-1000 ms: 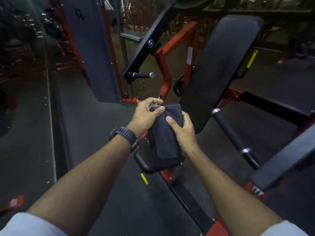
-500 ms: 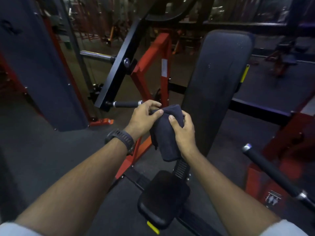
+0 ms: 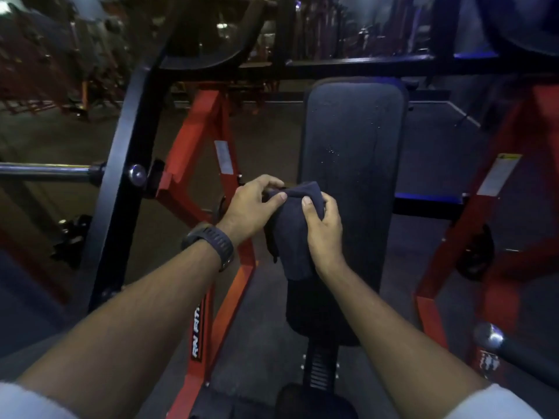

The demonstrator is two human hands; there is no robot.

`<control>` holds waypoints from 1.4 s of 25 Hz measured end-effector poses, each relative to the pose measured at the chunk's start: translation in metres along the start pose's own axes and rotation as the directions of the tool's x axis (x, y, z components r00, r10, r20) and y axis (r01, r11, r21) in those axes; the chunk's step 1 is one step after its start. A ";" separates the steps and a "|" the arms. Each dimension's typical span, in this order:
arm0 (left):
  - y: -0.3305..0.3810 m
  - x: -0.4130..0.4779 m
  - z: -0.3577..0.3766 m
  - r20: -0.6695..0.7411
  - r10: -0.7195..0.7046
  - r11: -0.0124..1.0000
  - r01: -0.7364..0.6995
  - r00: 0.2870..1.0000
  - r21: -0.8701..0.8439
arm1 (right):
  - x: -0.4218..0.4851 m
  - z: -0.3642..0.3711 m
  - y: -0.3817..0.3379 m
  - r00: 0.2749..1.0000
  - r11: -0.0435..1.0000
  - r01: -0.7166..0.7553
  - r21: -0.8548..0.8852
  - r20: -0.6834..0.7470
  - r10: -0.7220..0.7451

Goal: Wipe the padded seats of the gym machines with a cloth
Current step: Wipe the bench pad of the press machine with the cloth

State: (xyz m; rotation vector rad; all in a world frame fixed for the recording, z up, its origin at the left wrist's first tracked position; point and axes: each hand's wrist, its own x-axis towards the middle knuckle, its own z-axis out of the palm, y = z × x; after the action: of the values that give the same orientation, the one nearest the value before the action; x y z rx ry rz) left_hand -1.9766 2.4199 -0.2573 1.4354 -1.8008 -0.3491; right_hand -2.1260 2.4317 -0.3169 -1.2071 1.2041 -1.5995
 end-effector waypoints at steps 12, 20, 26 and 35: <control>-0.002 0.171 0.028 -0.069 0.273 0.943 -0.281 0.959 -0.179 | 0.128 0.014 -0.010 0.935 0.938 0.274 -0.211 -0.169 -0.311; -0.040 0.316 0.033 0.156 0.452 0.890 -0.434 0.878 -0.139 | 0.271 0.060 -0.034 0.725 0.659 0.416 -0.626 -0.210 -0.657; -0.052 0.384 0.044 0.493 0.542 0.767 -0.640 0.681 0.042 | 0.312 0.103 -0.034 0.765 0.350 -0.062 -0.935 -0.269 -0.585; -0.068 0.403 0.057 0.519 0.615 0.711 -0.702 0.593 -0.040 | 0.321 0.096 -0.016 0.833 0.020 -0.037 -0.999 -0.042 -0.552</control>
State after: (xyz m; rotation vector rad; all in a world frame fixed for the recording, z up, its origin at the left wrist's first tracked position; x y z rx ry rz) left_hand -1.9889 2.0158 -0.1747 0.6748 -2.7081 -0.1732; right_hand -2.1118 2.1110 -0.2185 -2.0769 2.8599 -1.1038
